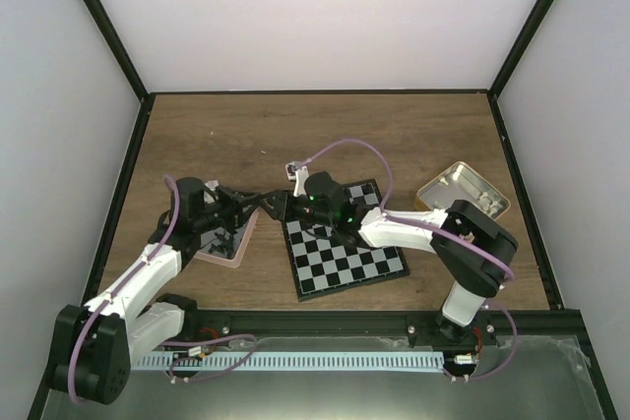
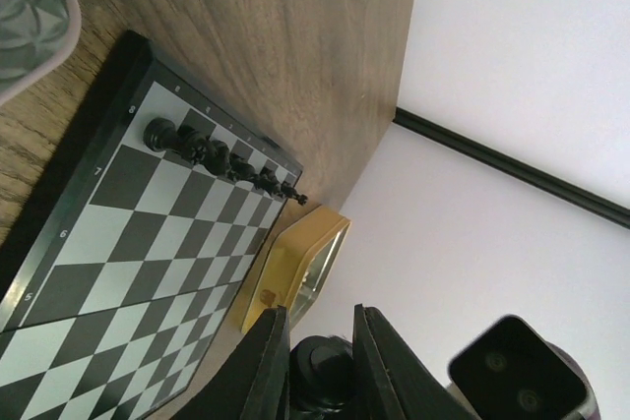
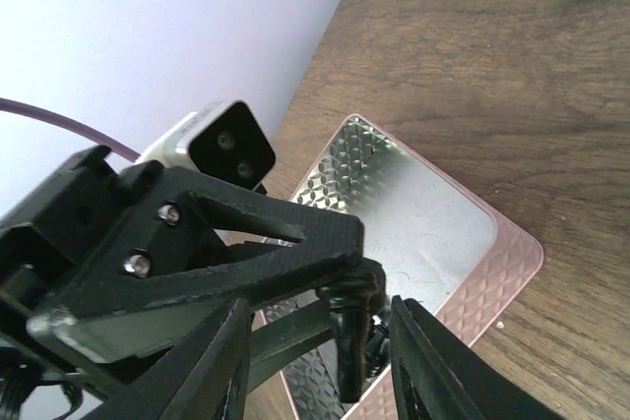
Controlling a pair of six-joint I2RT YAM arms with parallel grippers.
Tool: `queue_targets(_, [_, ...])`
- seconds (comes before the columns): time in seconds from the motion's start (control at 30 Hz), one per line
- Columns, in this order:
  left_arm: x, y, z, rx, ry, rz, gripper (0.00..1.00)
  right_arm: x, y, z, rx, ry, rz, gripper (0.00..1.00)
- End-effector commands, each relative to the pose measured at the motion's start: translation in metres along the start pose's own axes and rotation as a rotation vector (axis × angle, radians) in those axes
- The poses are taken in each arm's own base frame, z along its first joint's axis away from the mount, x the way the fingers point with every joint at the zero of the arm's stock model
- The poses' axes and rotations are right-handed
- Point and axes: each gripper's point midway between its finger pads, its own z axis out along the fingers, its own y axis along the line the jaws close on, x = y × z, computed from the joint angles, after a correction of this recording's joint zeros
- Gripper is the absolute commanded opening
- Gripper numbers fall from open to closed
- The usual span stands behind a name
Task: Set up the chess pieces on the board
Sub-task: Place the chess piece on the chessboard.
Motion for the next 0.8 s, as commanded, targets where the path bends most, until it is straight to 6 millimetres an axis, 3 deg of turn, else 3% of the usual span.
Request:
queue_targets(0.0, [0.004,-0.005,0.000,0.031,0.026,-0.033,0.18,0.004,-0.004,0.005,0.005,0.000,0.005,0.40])
queue_targets(0.23, [0.007,-0.010,-0.001,0.050,0.044,-0.046,0.18,0.008,-0.006,0.002,-0.007,0.001,-0.010,0.21])
queue_targets(0.57, [0.005,-0.003,-0.001,0.021,0.030,-0.044,0.19,-0.002,0.007,-0.007,-0.045,-0.038,-0.022,0.05])
queue_targets(0.67, [0.000,-0.005,-0.003,-0.010,-0.006,0.040,0.34,-0.007,0.000,-0.013,0.003,-0.037,-0.012,0.02])
queue_targets(0.77, [-0.009,0.004,-0.009,-0.106,-0.073,0.130,0.50,-0.010,-0.018,-0.027,0.065,0.017,0.005,0.01])
